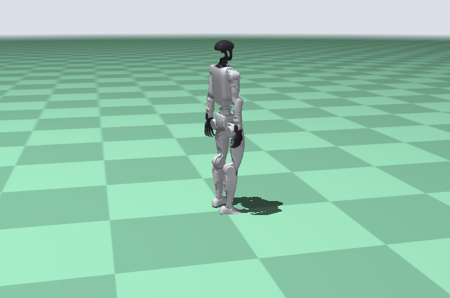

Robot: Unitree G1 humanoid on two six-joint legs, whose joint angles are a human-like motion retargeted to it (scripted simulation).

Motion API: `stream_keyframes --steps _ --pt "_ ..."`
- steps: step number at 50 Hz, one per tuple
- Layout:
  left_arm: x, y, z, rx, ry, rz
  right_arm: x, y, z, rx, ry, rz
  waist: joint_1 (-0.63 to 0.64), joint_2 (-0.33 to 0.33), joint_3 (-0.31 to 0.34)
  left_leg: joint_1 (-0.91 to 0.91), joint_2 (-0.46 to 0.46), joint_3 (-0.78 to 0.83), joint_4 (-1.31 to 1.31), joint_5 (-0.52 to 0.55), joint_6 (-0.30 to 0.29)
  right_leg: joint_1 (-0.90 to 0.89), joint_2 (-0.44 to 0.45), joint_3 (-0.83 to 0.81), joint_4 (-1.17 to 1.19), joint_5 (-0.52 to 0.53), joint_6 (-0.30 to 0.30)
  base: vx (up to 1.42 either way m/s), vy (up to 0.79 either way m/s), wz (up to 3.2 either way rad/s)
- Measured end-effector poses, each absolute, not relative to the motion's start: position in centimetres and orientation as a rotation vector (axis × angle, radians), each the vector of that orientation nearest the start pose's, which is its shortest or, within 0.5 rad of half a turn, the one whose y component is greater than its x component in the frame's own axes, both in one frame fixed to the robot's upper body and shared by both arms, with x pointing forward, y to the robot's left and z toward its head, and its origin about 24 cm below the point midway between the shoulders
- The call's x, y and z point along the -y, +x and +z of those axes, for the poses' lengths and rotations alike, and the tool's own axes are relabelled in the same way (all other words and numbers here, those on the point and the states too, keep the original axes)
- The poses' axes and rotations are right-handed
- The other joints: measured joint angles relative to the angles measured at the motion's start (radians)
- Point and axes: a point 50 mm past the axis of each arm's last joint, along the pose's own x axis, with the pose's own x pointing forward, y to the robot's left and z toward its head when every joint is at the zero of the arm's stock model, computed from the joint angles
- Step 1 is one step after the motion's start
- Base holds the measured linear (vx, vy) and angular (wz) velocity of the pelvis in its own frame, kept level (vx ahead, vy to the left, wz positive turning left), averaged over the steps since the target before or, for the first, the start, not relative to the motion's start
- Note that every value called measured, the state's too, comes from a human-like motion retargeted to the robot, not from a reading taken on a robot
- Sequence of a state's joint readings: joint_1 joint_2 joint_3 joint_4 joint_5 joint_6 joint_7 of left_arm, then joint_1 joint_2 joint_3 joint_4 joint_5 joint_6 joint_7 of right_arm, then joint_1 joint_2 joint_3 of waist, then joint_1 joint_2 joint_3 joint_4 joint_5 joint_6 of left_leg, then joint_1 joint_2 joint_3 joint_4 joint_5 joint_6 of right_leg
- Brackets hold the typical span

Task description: In place motions

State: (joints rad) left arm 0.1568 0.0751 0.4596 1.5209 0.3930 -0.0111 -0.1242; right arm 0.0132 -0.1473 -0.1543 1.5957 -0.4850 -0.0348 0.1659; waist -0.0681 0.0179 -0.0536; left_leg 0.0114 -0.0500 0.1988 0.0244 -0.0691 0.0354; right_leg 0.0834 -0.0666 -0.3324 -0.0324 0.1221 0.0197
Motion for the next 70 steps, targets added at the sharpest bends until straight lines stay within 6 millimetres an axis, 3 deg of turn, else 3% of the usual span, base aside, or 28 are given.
stream_keyframes --steps 70 --pt "-18.13 -4.63 -17.81 -1.654 -0.103 0.071 19.80 -0.19 -17.77 -1.607 -0.244 0.312 -0.017 0.004 0.008 -0.001 0.004 0.002 -0.012 0.007 0.009 -0.019 0.015 0.005 0.005 0.001 -0.002 0.00 0.00 0.00"
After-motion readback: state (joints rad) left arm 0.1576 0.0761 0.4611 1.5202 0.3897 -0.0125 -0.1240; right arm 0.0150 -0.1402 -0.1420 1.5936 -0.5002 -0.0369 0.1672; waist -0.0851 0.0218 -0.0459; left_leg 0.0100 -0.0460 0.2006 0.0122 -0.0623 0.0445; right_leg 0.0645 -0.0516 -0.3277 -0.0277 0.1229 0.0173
